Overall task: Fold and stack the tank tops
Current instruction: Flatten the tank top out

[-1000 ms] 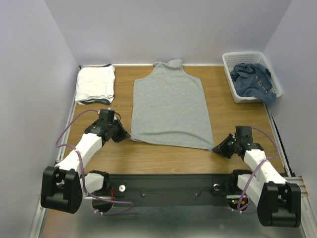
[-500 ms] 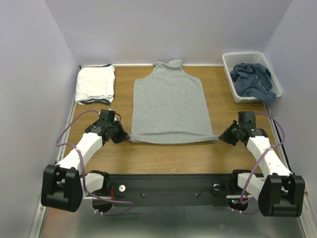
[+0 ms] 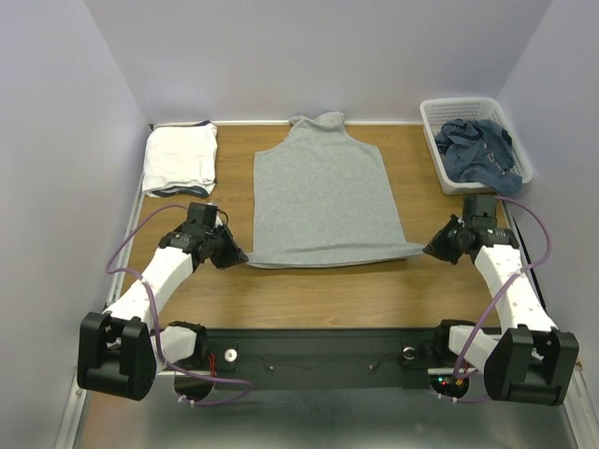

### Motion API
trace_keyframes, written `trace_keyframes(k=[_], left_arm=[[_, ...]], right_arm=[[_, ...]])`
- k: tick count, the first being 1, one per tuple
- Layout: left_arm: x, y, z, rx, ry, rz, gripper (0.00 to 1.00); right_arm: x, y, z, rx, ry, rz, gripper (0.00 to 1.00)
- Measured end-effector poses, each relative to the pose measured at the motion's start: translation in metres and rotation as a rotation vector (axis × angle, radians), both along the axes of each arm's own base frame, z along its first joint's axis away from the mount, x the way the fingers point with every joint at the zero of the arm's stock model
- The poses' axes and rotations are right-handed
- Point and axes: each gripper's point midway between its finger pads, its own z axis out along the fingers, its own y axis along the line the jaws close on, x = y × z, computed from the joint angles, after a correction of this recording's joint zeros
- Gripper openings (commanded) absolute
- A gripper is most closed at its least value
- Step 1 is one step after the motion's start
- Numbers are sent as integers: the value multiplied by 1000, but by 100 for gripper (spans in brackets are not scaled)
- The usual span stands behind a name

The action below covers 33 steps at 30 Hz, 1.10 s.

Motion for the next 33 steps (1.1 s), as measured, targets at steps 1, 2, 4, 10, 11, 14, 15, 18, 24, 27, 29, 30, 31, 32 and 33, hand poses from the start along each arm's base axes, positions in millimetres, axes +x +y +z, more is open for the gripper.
trace_keyframes(k=[1, 2, 4, 10, 11, 14, 15, 18, 24, 27, 29, 30, 31, 32, 33], left_arm=[[-1, 0, 0, -1, 4, -3, 0], [-2, 0, 1, -3, 7, -4, 0], [-3, 0, 2, -9, 11, -7, 0], [0, -2, 16, -34, 1, -21, 0], [2, -2, 19, -38, -7, -24, 0], [9, -5, 32, -63, -42, -40, 7], [11, -8, 36, -80, -59, -54, 8], [12, -13, 41, -106, -77, -81, 11], [16, -25, 36, -181, -119, -102, 10], [17, -26, 18, -190, -80, -88, 6], [24, -27, 6, -185, -58, -80, 4], [28, -26, 1, -181, -51, -75, 4], [31, -25, -4, -173, -40, -69, 3], [33, -25, -6, -169, -38, -66, 3], [37, -25, -7, -163, -36, -63, 2]], right_arm=[[1, -1, 3, -3, -3, 1, 0], [2, -2, 5, -5, -7, 3, 0], [3, -3, 10, -10, -13, 6, 0], [7, -4, 18, -13, -19, 9, 1], [8, -4, 19, -13, -20, 10, 1], [11, -4, 18, -11, -8, 12, 1], [11, -4, 16, -9, 1, 13, 1], [12, -5, 12, -6, 21, 10, 1], [24, -4, -2, 9, 35, 9, 1], [30, -3, -21, 28, 67, 0, 0], [34, -3, -34, 37, 93, -5, 0], [38, -3, -39, 40, 102, -8, 0], [41, -3, -43, 42, 107, -10, 0], [44, -4, -48, 44, 115, -12, 0], [48, -4, -54, 47, 128, -14, 1]])
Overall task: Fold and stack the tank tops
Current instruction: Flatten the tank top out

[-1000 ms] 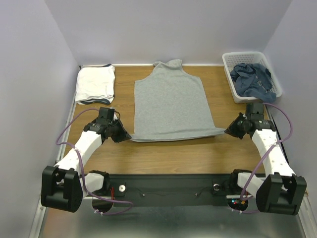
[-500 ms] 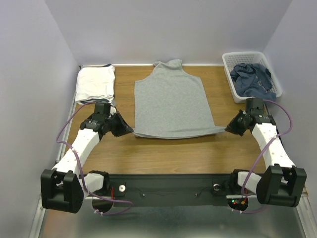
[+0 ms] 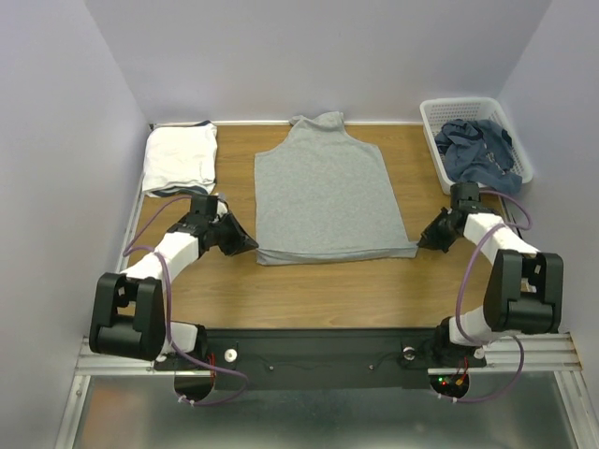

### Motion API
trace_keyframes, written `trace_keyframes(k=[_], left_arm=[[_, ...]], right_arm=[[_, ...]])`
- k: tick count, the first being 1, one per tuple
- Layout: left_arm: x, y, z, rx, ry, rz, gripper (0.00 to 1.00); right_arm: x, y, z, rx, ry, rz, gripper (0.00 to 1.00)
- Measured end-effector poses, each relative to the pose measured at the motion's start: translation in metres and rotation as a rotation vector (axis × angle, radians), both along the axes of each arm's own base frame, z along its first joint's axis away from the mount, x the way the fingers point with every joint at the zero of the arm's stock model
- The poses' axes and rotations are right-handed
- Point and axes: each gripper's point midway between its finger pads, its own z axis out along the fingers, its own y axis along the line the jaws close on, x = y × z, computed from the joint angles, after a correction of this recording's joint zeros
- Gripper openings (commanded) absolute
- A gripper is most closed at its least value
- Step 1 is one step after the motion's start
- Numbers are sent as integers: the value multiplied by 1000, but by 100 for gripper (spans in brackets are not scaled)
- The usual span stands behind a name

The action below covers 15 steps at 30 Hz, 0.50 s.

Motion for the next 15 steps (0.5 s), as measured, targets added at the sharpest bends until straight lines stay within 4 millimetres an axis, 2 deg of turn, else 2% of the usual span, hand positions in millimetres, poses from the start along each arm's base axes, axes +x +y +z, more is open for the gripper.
trace_keyframes(k=[4, 6, 8, 11, 15], left_arm=[[20, -1, 6, 7, -30, 5, 0], [27, -2, 10, 5, -44, 2, 0], [27, -2, 12, 5, -51, 1, 0], [21, -1, 18, 4, -64, -1, 0], [-6, 3, 31, -3, -91, -3, 0]], right_arm=[[19, -2, 3, 2, -17, 1, 0], [33, -3, 13, 0, -63, 3, 0], [39, -3, 20, -2, -99, 5, 1], [34, -2, 32, -4, -141, 9, 1], [9, 4, 41, 1, -170, 22, 4]])
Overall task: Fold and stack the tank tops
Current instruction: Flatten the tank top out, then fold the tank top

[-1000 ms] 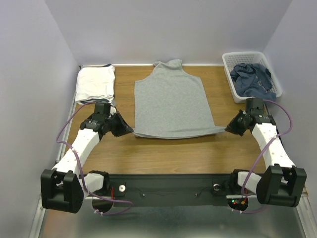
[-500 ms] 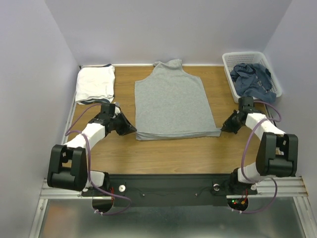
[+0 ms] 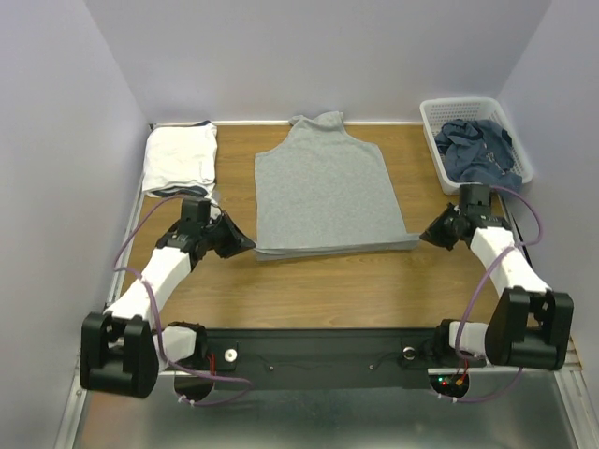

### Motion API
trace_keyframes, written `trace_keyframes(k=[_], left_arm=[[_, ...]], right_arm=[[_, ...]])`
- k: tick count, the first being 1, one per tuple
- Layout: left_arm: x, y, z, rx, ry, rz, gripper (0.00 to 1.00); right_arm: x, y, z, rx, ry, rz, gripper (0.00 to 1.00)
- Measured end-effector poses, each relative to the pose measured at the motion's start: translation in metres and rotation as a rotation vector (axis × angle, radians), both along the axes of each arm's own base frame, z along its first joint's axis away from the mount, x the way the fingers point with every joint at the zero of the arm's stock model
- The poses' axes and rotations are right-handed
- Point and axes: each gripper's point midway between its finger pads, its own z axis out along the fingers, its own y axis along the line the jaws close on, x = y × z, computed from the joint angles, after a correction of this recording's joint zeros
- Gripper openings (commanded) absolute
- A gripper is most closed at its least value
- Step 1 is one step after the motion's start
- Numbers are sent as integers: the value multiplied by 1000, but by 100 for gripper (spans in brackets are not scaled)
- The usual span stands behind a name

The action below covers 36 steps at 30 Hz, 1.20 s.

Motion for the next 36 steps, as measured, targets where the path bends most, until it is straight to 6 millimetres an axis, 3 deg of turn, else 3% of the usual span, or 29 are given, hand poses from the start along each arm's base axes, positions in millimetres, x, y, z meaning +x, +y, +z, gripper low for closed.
trace_keyframes(k=[3, 5, 6, 7, 10, 16, 20, 23, 26, 27, 31, 32, 35, 36], left_arm=[[-22, 3, 2, -4, -4, -2, 12], [-39, 5, -3, -6, 18, -7, 21], [-44, 5, -5, -7, 26, -8, 34], [-48, 6, -8, -6, 39, -11, 40], [-57, 7, -15, 1, 76, -16, 54], [-51, 8, -4, 12, 42, -14, 58], [-22, 10, 23, 22, -43, 23, 52], [17, 10, 38, 39, -72, 68, 48], [70, 13, 46, 55, -103, 133, 49], [93, 14, 46, 68, -123, 157, 48], [160, 19, 49, 120, -157, 191, 48], [217, 19, 49, 158, -224, 188, 48], [251, 24, 30, 204, -209, 159, 47], [265, 24, 23, 211, -214, 150, 47]], right_arm=[[-24, 3, 5, -2, 7, 8, 11], [-39, 5, 9, -4, 9, 11, 26], [-46, 6, 12, -6, 9, 14, 32], [-51, 6, 15, -8, 9, 12, 39], [-56, 6, 17, -13, 10, 14, 48], [-60, 6, 14, -14, 38, 34, 53], [-50, 21, 25, -15, -2, 81, 50], [-37, 80, 37, -58, -45, 253, 44], [-30, 150, 42, -101, -84, 424, 44], [-30, 181, 42, -115, -106, 490, 43], [-36, 256, 39, -192, -146, 637, 36], [-36, 308, 35, -219, -196, 709, 35], [-44, 332, 31, -265, -205, 756, 31], [-43, 358, 29, -272, -235, 783, 30]])
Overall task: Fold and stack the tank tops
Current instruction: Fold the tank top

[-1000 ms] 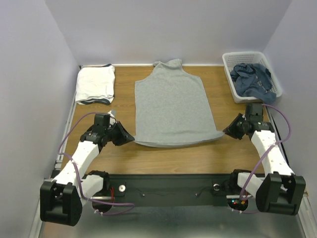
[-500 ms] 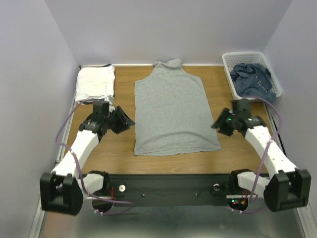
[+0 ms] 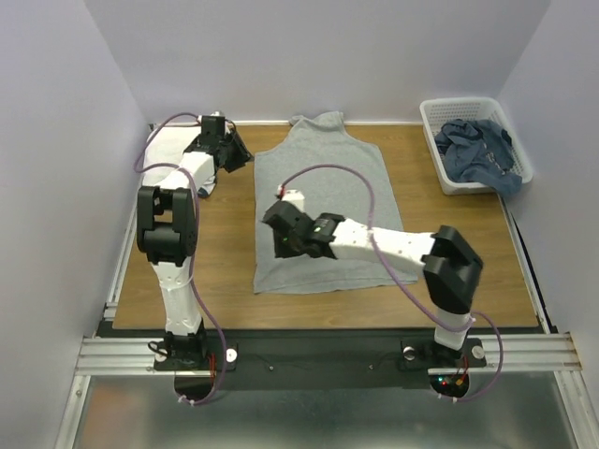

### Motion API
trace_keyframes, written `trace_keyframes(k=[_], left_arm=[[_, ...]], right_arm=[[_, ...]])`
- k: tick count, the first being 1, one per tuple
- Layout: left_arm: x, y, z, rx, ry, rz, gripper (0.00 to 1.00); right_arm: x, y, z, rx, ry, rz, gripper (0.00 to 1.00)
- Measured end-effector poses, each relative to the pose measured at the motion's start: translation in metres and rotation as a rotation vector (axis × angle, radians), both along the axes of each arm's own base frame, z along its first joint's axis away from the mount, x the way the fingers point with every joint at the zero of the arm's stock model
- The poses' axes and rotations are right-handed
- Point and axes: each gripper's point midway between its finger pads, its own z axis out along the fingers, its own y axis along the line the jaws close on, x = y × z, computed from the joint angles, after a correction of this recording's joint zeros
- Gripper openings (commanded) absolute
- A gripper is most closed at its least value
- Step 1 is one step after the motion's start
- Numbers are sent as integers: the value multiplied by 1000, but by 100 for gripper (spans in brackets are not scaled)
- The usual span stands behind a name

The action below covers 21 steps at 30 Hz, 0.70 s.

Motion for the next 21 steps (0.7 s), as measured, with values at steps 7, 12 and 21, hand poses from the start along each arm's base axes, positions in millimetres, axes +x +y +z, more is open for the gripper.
trace_keyframes(k=[7, 12, 21], left_arm=[[9, 14, -49, 39, 88, -28, 47], [18, 14, -33, 43, 49, -46, 47], [22, 10, -26, 36, 23, -70, 46]], right_arm=[[-40, 80, -37, -52, -29, 175, 30], [-60, 94, -53, -77, -21, 227, 30], [-65, 95, -75, -113, -1, 227, 31]])
